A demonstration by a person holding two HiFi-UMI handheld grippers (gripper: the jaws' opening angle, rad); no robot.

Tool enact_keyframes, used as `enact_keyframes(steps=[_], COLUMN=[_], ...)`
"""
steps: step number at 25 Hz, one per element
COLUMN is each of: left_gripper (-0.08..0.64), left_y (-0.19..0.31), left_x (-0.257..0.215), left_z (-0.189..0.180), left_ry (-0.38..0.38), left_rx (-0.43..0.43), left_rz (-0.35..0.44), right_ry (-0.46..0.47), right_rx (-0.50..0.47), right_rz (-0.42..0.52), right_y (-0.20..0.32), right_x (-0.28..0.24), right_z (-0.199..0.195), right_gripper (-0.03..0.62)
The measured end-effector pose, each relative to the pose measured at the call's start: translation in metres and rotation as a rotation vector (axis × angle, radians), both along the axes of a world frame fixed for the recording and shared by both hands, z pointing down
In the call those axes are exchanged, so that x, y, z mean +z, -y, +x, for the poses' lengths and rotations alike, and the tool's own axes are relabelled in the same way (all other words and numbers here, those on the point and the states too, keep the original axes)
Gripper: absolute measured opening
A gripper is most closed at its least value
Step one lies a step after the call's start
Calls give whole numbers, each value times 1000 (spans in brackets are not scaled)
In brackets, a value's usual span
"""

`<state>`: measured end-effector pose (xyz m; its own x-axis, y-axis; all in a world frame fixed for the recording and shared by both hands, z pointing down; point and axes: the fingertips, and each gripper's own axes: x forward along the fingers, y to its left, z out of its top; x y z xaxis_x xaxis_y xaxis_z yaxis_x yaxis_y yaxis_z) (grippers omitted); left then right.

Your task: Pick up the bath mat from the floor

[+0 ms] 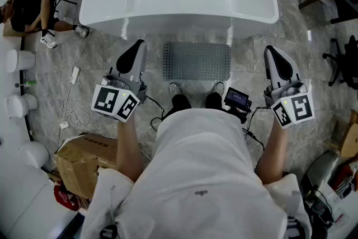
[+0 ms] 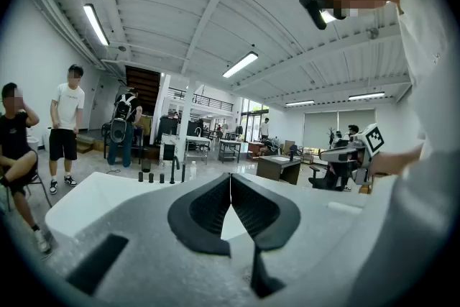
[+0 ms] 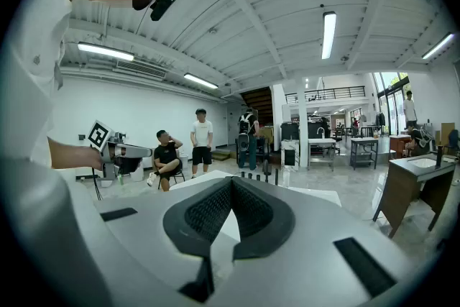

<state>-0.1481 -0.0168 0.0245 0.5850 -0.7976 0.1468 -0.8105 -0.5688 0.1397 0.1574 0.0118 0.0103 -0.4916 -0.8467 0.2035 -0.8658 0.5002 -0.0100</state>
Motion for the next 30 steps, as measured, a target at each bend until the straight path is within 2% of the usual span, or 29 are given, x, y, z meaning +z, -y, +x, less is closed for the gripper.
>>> enact_keyframes(steps=[8,12,17,26,30], left_gripper=[14,14,14,14,14], left_y=[0,2,1,-13,-12], left_x=[5,9,19,77,99], left_z=[0,-1,-1,-3,-6], left_ry=[7,14,17,-11,6], left_rx=[-1,0,10,-3,-9], left_rz=[-9,-17,-37,-142,-183], right_ry=[58,40,62,50,35], right_rx=[2,14,58,90,87], right_rz=[44,27,16,-84,-119], right_y=[0,4,3,-5,-4], right_x=[-7,-2,4,46,70], right_z=[-2,0,7,9,9], right_gripper=[8,8,8,9,9])
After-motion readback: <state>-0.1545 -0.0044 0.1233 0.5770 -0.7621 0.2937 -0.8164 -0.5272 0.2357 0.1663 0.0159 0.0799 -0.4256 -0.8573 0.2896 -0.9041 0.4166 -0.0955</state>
